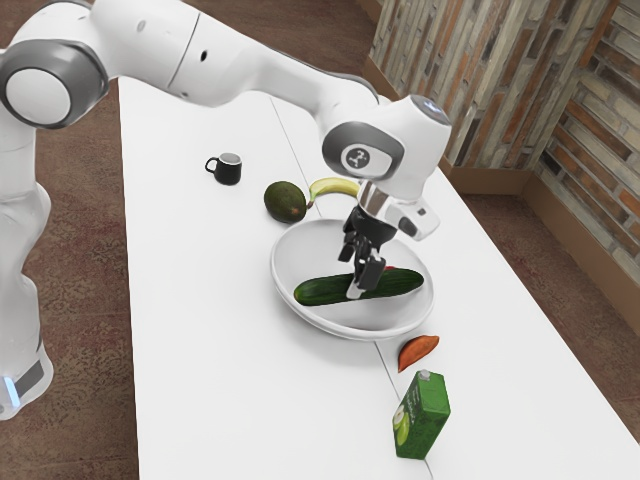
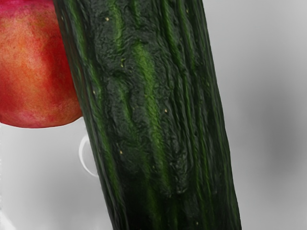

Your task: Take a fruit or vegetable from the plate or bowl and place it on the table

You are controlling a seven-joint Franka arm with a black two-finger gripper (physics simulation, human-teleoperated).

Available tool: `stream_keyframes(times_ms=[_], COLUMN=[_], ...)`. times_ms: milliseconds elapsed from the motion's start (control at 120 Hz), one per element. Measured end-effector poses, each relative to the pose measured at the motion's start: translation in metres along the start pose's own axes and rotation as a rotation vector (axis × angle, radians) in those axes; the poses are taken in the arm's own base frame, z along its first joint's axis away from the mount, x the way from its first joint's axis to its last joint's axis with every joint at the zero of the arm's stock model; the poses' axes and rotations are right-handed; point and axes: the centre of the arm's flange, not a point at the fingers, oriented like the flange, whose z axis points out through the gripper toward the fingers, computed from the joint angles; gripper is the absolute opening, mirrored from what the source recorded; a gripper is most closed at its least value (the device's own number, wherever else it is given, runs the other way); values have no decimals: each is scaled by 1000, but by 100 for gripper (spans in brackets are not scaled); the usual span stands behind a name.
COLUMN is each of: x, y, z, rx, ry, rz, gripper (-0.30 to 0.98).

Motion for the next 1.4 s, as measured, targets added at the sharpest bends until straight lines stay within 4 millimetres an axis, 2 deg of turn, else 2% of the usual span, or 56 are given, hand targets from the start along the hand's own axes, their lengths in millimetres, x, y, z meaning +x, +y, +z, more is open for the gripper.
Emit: stream_keyframes(times_ms=[92, 650, 850, 925, 1042, 1117, 1225, 1350, 1400], x=[3, 11, 12, 12, 11, 9, -4, -13, -12], y=[-2, 0, 3, 4, 4, 7, 27, 57, 72], z=[8, 26, 25, 25, 22, 11, -34, -69, -95], rx=[1, -2, -4, -3, -2, 2, 29, 54, 72], ry=[-10, -17, -5, -2, 6, 27, 113, 186, 241], rz=[-5, -4, -4, -4, -6, 0, 47, 103, 130], gripper=[69, 69, 30, 24, 22, 21, 19, 19, 18])
